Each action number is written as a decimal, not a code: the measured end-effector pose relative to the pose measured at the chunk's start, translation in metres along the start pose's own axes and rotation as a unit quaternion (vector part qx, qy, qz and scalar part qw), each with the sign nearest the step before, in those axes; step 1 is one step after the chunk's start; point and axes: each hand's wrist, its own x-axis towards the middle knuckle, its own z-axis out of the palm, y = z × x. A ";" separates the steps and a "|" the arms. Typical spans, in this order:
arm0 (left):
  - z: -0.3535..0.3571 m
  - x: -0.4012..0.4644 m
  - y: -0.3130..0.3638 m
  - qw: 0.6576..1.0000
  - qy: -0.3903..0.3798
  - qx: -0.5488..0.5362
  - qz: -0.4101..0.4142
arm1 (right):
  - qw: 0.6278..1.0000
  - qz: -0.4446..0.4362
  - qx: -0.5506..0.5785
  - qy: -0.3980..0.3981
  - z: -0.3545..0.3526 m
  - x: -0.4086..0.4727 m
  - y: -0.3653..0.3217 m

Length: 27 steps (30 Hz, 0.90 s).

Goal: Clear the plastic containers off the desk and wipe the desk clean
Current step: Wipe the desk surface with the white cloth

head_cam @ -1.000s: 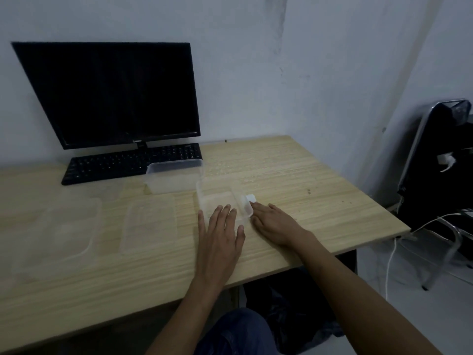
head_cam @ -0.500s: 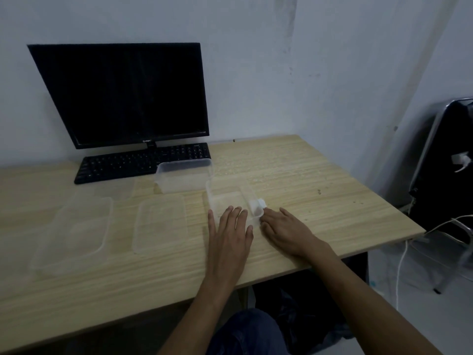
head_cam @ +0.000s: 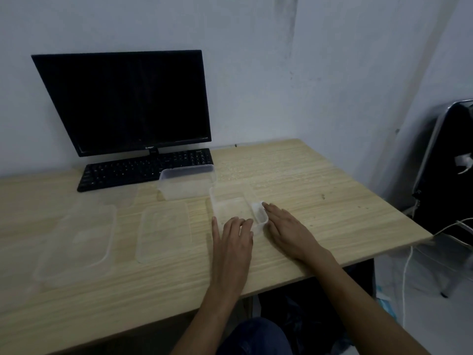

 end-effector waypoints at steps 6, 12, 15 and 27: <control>-0.004 0.003 -0.003 0.997 0.005 -0.056 -0.050 | 0.986 0.047 0.112 0.116 -0.006 -0.003 0.000; -0.013 0.004 -0.003 0.987 0.046 -0.141 -0.063 | 0.949 0.099 0.263 0.146 -0.019 -0.009 -0.017; -0.019 -0.001 -0.003 0.982 0.073 -0.172 -0.030 | 0.903 0.151 0.379 0.133 -0.027 -0.012 -0.034; -0.048 -0.029 -0.038 0.980 0.098 -0.153 0.076 | 0.777 0.184 0.599 0.059 -0.015 -0.014 -0.093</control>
